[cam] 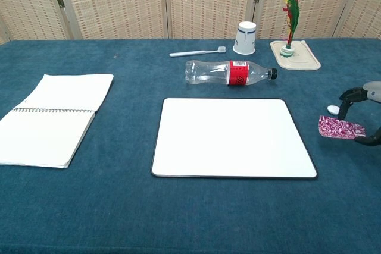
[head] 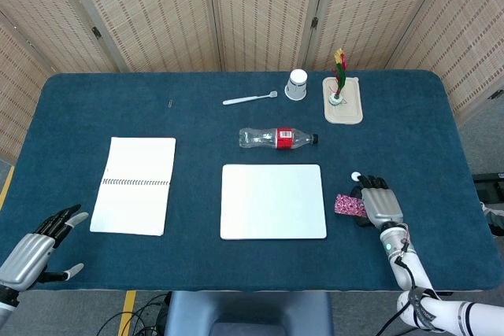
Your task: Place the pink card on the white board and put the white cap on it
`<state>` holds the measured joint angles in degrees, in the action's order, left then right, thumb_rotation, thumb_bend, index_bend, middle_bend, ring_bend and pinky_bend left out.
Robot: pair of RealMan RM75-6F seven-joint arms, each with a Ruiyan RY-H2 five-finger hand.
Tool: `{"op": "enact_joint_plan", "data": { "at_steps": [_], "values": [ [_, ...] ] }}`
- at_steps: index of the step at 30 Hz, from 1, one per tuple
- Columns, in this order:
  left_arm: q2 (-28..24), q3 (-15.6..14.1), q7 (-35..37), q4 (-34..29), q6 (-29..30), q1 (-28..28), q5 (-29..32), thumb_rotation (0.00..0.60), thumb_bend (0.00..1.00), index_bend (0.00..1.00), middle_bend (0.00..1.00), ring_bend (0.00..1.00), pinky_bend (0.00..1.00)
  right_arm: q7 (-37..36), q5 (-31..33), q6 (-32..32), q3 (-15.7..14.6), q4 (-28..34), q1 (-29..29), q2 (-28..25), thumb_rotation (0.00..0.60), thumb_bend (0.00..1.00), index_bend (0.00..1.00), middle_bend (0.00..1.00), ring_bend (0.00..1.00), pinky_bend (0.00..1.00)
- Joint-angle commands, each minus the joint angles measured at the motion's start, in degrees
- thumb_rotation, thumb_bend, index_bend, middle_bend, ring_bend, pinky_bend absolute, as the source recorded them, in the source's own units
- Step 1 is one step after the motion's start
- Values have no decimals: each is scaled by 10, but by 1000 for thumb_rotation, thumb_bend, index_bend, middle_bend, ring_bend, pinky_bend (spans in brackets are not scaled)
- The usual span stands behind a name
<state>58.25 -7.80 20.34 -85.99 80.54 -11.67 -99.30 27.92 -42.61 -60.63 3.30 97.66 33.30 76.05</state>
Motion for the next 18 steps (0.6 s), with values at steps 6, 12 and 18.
{"op": "enact_joint_plan", "data": {
  "at_steps": [6,12,18],
  "values": [
    [-3,-1,11,1,5,2,-1,600,255,116,2,2,150,16,1,18,31,24,35,3,600,244,376,88,0,0],
    [-8,-1,33,8,16,4,-4,600,255,116,3,2,150,50,36,38,46,-10,79,57,600,244,376,88,0,0],
    [-13,-2,66,22,23,6,-3,600,255,116,2,2,150,84,81,44,55,-55,117,111,600,232,376,88,0,0]
  ]
}}
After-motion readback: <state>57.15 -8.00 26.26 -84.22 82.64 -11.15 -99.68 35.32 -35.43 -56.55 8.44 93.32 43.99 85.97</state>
